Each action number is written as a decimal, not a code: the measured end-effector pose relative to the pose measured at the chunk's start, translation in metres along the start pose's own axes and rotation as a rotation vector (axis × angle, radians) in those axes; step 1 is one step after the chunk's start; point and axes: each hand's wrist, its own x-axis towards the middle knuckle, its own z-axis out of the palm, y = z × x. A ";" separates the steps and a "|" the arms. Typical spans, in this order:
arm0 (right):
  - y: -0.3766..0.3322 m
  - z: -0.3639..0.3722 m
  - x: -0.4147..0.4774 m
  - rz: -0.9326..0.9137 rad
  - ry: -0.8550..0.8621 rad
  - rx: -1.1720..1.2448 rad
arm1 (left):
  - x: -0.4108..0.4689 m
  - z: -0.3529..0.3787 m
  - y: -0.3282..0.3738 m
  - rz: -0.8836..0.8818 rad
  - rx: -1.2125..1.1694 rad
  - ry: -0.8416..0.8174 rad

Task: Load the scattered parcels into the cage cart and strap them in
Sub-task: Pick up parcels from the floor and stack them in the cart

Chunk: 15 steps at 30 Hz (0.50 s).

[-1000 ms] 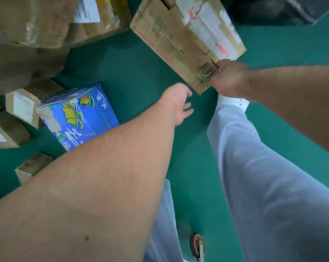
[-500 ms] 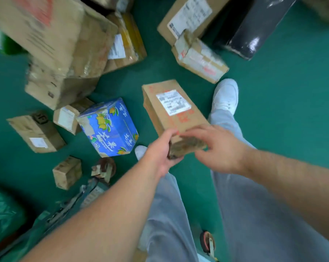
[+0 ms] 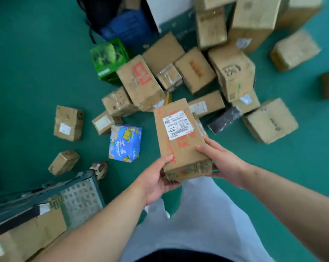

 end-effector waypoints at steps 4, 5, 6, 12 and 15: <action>-0.031 0.046 -0.051 -0.094 -0.015 -0.151 | -0.062 -0.020 -0.001 0.064 -0.017 0.027; -0.038 0.064 -0.061 -0.123 0.002 -0.213 | -0.076 -0.032 -0.004 0.088 -0.036 0.051; -0.041 0.081 -0.066 -0.144 0.016 -0.268 | -0.089 -0.043 -0.008 0.106 -0.047 0.069; -0.035 0.212 -0.083 -0.187 0.037 -0.681 | -0.133 -0.143 -0.069 0.222 -0.175 0.242; -0.010 0.286 -0.092 -0.248 0.012 -0.894 | -0.158 -0.196 -0.124 0.252 -0.298 0.276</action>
